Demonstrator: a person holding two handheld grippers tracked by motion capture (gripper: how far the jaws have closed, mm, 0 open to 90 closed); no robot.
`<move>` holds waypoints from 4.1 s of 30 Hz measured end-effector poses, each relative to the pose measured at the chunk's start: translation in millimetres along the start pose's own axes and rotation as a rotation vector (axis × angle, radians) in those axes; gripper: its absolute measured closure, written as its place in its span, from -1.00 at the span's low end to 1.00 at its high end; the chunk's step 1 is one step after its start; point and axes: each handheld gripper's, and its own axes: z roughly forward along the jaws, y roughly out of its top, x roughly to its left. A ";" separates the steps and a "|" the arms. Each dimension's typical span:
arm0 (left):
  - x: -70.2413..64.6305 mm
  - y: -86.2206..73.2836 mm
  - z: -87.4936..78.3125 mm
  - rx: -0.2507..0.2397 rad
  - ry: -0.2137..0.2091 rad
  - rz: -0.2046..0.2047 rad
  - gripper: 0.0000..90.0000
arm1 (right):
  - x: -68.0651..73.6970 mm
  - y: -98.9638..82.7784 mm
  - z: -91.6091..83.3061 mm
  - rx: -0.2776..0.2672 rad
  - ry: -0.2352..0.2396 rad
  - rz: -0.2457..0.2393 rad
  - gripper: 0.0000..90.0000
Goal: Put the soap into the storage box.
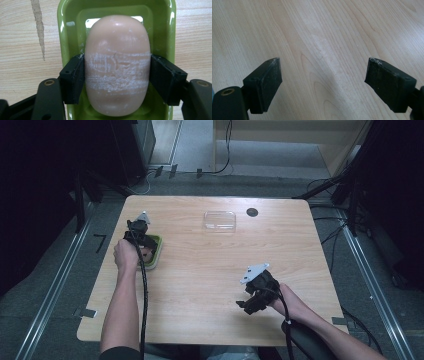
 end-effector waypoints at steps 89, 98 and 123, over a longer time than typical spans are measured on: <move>-25.8 -103.5 -73.9 0.034 -0.018 0.173 -0.84 | 4.1 -0.7 -3.7 -0.005 -0.011 -0.005 -0.69; -35.8 -126.9 -76.6 0.046 -0.022 0.210 -0.87 | 4.5 -0.7 -3.8 -0.002 -0.012 -0.007 -0.69; -48.8 -185.1 -47.1 0.097 -0.045 0.235 -0.90 | 5.6 -0.6 -3.7 0.002 -0.017 -0.012 -0.69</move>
